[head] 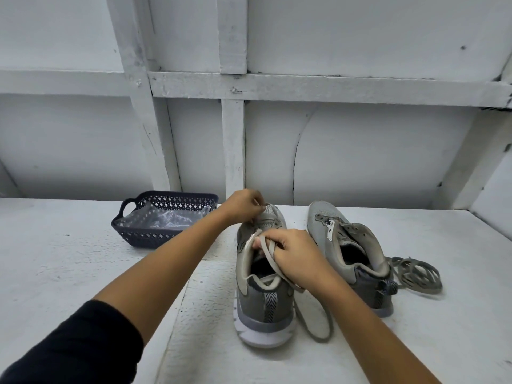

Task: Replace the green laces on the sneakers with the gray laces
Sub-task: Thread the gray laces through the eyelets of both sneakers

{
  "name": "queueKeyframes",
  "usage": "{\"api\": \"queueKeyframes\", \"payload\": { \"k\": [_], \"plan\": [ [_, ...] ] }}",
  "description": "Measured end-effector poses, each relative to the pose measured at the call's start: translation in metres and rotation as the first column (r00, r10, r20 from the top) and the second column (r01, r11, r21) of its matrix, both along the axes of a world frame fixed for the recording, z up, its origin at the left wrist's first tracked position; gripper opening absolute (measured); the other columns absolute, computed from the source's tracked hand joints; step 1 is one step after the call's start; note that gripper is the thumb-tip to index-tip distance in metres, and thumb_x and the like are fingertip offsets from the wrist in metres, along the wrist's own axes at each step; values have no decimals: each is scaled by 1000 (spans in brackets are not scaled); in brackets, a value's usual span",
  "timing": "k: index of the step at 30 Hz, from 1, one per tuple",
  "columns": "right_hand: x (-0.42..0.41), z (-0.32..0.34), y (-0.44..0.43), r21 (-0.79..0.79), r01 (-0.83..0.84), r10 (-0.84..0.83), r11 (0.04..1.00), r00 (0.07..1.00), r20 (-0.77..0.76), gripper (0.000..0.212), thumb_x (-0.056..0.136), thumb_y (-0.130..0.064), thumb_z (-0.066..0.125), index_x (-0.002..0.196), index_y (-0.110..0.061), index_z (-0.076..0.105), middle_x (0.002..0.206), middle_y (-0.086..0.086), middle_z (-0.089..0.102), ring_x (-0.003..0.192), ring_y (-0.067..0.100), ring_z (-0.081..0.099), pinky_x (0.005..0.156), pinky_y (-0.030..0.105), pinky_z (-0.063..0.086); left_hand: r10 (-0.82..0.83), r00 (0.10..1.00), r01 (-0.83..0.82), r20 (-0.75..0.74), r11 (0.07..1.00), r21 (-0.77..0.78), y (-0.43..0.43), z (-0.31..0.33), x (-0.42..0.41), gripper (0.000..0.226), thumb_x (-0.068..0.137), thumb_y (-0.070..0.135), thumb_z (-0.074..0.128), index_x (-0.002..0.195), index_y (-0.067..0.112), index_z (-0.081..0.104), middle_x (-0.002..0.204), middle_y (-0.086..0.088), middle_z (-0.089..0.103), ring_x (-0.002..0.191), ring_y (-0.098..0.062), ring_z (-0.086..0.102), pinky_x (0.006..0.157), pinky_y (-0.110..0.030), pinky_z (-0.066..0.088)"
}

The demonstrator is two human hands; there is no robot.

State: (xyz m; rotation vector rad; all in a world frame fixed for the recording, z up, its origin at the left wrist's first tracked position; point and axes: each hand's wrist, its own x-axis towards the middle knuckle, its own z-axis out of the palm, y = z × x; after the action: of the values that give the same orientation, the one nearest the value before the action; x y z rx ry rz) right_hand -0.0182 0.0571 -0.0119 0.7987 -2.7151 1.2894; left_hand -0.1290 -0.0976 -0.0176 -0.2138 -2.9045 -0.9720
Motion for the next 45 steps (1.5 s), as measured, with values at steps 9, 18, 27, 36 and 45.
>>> {"api": "queueKeyframes", "payload": {
  "k": [9, 18, 27, 36, 45],
  "plan": [
    [8, 10, 2, -235, -92, 146, 968, 963, 226, 34, 94, -16, 53, 64, -23, 65, 66, -11, 65, 65, 2, 59, 72, 20, 50, -64, 926, -88, 373, 923, 375, 9, 10, -2, 34, 88, 15, 61, 56, 11, 51, 57, -4, 38, 52, -15, 34, 52, -24, 31],
    [19, 20, 6, -194, -245, 294, 950, 912, 286, 27, 96, -13, 51, 75, -9, 68, 55, -15, 60, 56, -3, 53, 59, 8, 40, -41, 924, -54, 379, 970, 236, 15, 3, -8, 23, 87, 15, 61, 67, 11, 50, 61, -4, 45, 54, -15, 40, 46, -19, 34],
    [19, 17, 7, -246, -230, 304, 942, 896, 325, 26, 96, -11, 51, 79, -4, 69, 57, -13, 61, 58, -2, 53, 60, 9, 42, -105, 939, 12, 328, 962, 273, 1, -2, -10, 12, 91, 12, 58, 81, 5, 62, 70, -9, 49, 62, -17, 43, 54, -23, 37],
    [16, 11, -3, -186, -37, 72, 982, 980, 185, 32, 93, -14, 55, 71, -33, 68, 67, -19, 67, 74, -3, 63, 74, 16, 49, -245, 968, 221, -53, 935, -276, 9, 0, 2, 18, 87, 14, 60, 98, 10, 74, 99, -4, 73, 90, -16, 64, 79, -23, 48],
    [14, 3, -5, -150, 113, -108, 982, 993, 37, 22, 92, -16, 52, 81, -21, 71, 80, -7, 70, 83, 7, 63, 78, 23, 50, 31, 964, -121, 263, 936, 332, 14, 0, -9, 17, 90, 8, 45, 73, 8, 50, 69, -9, 40, 71, -21, 38, 58, -27, 27]
  ]
}}
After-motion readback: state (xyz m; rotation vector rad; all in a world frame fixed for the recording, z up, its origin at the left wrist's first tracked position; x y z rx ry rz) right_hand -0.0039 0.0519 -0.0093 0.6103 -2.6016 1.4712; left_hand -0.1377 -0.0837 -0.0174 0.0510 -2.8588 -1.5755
